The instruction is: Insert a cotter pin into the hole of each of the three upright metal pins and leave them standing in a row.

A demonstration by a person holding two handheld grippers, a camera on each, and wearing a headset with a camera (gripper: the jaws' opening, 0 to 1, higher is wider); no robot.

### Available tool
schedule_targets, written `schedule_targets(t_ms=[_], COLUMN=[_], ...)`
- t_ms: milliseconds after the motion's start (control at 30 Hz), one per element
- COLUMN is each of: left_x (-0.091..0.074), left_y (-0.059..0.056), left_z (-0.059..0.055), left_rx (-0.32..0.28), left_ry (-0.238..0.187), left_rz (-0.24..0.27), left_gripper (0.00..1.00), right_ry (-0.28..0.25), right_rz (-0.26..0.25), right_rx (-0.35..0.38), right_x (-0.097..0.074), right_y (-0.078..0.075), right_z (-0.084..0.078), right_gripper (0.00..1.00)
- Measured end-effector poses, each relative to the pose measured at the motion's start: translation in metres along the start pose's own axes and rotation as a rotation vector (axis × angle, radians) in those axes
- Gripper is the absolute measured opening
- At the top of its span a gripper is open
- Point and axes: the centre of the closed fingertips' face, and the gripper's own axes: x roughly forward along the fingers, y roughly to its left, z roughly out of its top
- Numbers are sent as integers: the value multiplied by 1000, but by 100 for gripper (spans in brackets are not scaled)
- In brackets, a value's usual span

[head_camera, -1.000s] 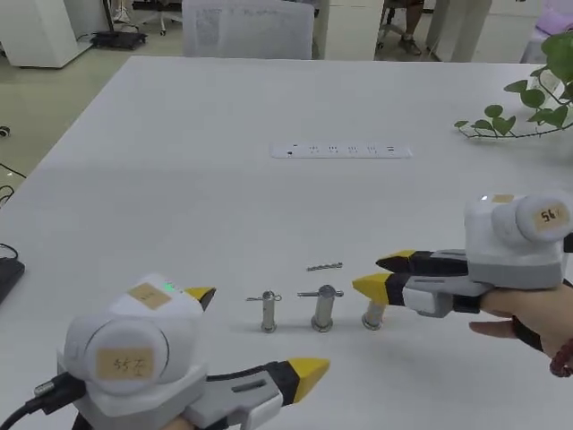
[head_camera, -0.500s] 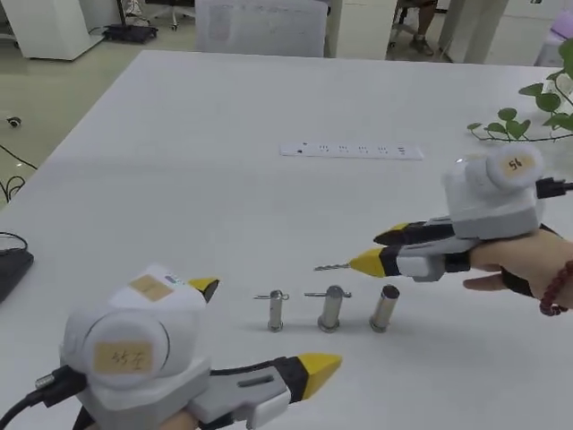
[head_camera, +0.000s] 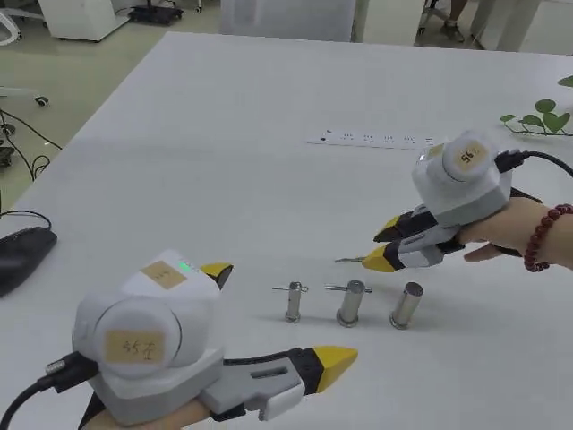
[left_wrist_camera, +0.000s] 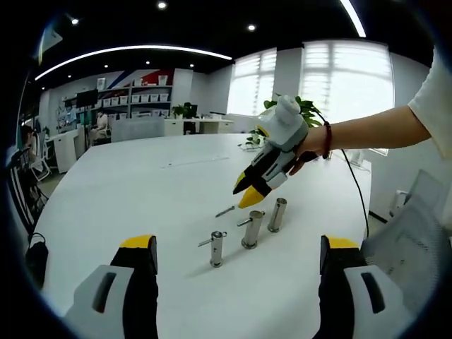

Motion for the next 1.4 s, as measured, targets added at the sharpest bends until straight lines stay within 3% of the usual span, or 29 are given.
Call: schedule_targets(t_ms=[467,1100,1400], left_x=[-1,-2,-1], left_y=[1,2,2], left_z=[0,-4,-5], left_rx=[-2,3,1], left_ry=[0,16,21], left_rz=[-14,-13,-11], left_gripper=[91,89,89], right_ry=[105,174,217], right_rz=[52,136,142], right_rx=[-159,-255,-298], right_x=[20,29,29], right_y=[-7,-6,-7], right_z=[-8,-13,-14], right_gripper=[18,10,7])
